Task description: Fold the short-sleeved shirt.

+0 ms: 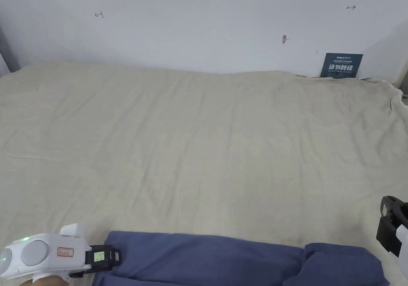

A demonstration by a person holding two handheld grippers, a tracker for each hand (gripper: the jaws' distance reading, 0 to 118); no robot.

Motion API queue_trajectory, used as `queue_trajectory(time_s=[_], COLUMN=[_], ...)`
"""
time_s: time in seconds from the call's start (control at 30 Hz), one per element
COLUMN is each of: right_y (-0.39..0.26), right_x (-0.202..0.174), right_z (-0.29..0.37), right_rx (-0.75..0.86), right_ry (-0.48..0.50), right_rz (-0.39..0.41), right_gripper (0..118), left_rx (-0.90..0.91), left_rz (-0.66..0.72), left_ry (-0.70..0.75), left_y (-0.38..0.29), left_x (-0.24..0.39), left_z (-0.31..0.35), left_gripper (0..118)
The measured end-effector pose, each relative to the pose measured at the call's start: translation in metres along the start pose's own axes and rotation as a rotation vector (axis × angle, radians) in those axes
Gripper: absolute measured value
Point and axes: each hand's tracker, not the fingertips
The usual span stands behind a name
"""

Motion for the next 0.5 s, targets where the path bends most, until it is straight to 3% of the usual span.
queue_trajectory(time_s=[0.1, 0.2, 0.33, 0.4, 0.5], right_y=[-0.001, -0.003, -0.005, -0.006, -0.007], right_x=[-0.001, 0.000, 0.001, 0.002, 0.005], right_z=[-0.002, -0.004, -0.005, -0.005, -0.003], right_rx=[-0.009, -0.016, -0.026, -0.026, -0.028], right_ry=[0.001, 0.002, 0.007, 0.009, 0.009], right_rz=[0.006, 0.002, -0.010, -0.013, -0.017], right_gripper=[0, 0, 0, 0, 0], left_rx=[0.002, 0.018, -0.006, -0.003, -0.009], left_rz=[-0.031, -0.104, -0.085, -0.094, -0.127], left_ry=[0.015, 0.060, 0.027, 0.020, 0.030], left_y=[-0.001, -0.001, -0.005, -0.008, -0.010], left_x=[0.002, 0.010, 0.018, 0.027, 0.037], left_z=[-0.002, 0.003, -0.001, 0.001, 0.003], left_gripper=[58, 28, 20, 8, 3])
